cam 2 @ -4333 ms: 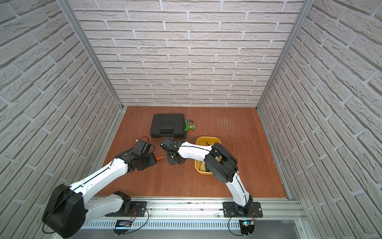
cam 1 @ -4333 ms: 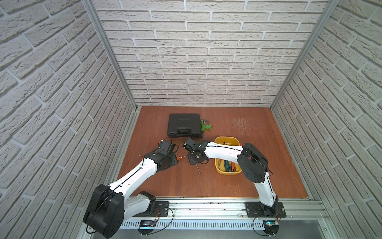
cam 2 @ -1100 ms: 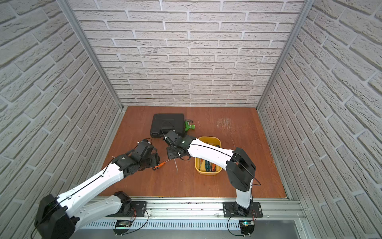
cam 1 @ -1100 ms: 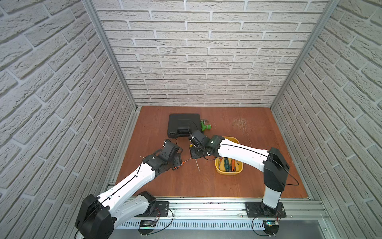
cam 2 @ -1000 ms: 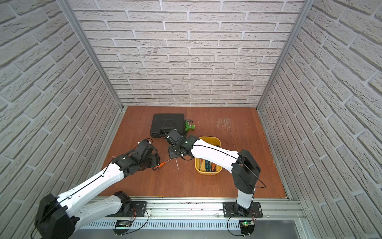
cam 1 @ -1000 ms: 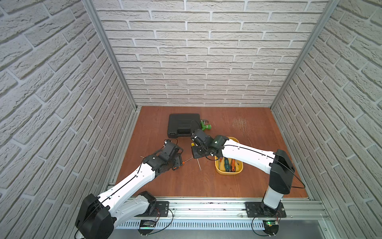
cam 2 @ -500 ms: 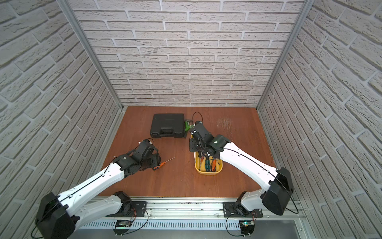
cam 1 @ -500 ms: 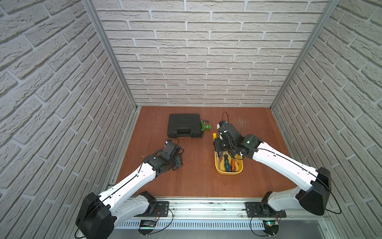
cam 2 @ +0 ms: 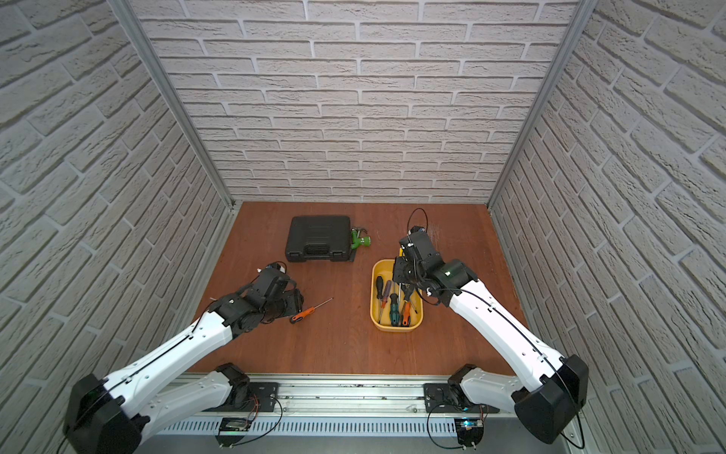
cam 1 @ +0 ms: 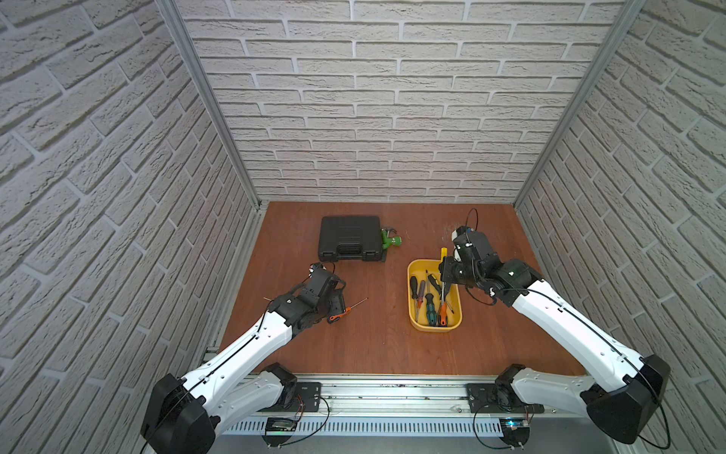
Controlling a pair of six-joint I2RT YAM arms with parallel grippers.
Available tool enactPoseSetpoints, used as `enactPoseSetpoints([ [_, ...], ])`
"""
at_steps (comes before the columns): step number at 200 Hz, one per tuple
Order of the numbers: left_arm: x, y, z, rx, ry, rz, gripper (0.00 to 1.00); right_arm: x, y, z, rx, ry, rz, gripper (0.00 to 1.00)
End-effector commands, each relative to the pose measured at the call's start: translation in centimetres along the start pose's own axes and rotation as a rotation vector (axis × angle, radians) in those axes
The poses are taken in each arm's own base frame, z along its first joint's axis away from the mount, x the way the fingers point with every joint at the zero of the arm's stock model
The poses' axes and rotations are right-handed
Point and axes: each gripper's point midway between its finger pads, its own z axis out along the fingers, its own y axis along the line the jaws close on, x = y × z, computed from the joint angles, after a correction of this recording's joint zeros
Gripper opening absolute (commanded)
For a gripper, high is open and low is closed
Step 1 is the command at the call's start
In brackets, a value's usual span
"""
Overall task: Put the screwdriver on the desktop into the storage box
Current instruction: Place the screwdriver in the storage box.
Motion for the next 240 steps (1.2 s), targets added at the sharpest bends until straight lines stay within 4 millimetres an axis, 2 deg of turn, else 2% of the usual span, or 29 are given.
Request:
enactPoseSetpoints([
  [1,-0.7,-0.7,-0.5,0.039,-0.024,0.008,0.66,0.6,-0.8,0.4,0.012,0.029,-0.001,0.06],
  [27,0.4,-1.0,0.7,0.06,0.018,0.007,0.65,1.4,-0.9,1.4,0.022,0.076,-0.006,0.05],
  [76,0.5,-2.2,1.9,0.076,0.052,0.042,0.64,4.2,-1.3,4.1,0.042,0.195,-0.023,0.03],
  [101,0.9,-2.3,2.4,0.075,0.074,0.048,0.64,5.0,-1.6,5.4,0.06,0.229,-0.028,0.02],
  [138,1.3,-1.2,3.1,0.036,0.121,0.04,0.66,5.3,-0.9,5.7,0.043,0.241,-0.021,0.02],
  [173,1.0,-1.0,2.9,0.028,0.119,0.041,0.65,6.3,-0.9,6.3,0.036,0.264,-0.007,0.03],
  [240,1.7,-0.3,2.9,0.009,0.132,0.041,0.65,6.3,-0.4,6.6,0.026,0.261,-0.012,0.03],
])
